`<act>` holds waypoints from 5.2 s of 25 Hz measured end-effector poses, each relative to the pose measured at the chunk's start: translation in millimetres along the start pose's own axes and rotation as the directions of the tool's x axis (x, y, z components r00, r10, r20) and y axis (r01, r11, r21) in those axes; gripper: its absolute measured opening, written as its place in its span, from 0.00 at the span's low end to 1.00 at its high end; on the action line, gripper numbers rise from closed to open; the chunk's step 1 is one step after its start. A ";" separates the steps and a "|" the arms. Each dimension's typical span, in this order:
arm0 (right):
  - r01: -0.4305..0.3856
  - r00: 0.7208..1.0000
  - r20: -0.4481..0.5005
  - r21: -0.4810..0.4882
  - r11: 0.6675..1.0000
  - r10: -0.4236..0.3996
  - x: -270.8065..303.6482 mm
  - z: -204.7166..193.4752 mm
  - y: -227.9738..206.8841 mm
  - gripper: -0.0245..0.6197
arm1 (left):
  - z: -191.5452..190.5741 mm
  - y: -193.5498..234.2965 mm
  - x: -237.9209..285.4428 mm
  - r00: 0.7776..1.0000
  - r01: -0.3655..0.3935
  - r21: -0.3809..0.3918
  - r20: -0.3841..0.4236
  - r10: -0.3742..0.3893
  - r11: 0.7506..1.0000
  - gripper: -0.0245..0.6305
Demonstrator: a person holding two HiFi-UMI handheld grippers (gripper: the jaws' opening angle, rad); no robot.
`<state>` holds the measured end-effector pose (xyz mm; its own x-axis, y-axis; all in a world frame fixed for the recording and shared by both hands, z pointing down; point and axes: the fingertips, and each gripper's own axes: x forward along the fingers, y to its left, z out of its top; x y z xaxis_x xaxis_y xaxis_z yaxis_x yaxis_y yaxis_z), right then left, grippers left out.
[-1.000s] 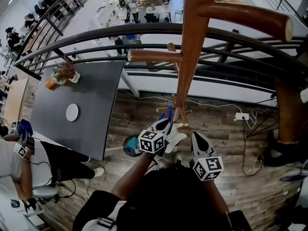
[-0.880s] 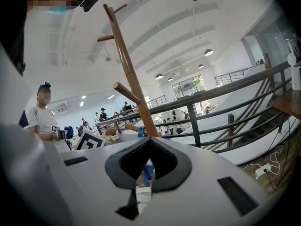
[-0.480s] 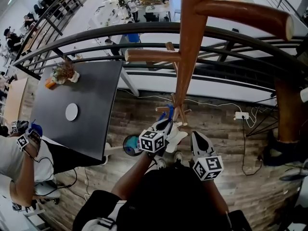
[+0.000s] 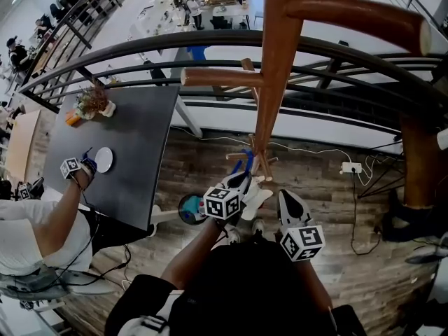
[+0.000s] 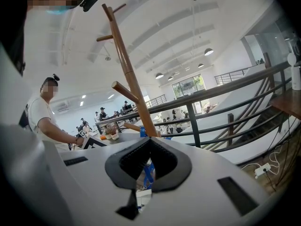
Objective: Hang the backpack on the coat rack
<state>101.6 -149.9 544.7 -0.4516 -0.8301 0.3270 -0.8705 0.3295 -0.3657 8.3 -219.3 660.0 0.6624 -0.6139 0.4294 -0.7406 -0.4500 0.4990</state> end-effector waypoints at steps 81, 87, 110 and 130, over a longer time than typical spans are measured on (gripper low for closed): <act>-0.011 1.000 -0.016 0.009 1.000 0.011 -1.7 -3.8 -2.1 0.06 | -33.5 26.9 12.1 0.996 -0.081 -0.107 -0.051 0.076 0.991 0.11; -0.022 1.000 -0.013 0.006 1.000 0.022 -5.2 -6.2 1.1 0.06 | -29.6 17.2 9.3 0.998 -0.064 -0.090 -0.034 0.061 0.994 0.11; -0.056 0.998 -0.024 -0.024 0.998 0.056 -18.2 -20.9 29.9 0.06 | -42.6 12.5 -35.4 0.994 -0.108 -0.054 -0.011 0.107 0.993 0.05; -0.063 0.997 -0.056 -0.037 0.997 0.061 -21.7 -36.0 57.6 0.06 | -12.9 -24.2 -103.2 0.987 -0.082 0.061 0.140 0.073 0.995 0.05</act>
<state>54.2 -96.7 548.0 -0.5141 -0.7820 0.3523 -0.8468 0.3975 -0.3535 -40.6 -136.7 613.4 0.5843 -0.7297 0.3551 -0.7979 -0.4366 0.4156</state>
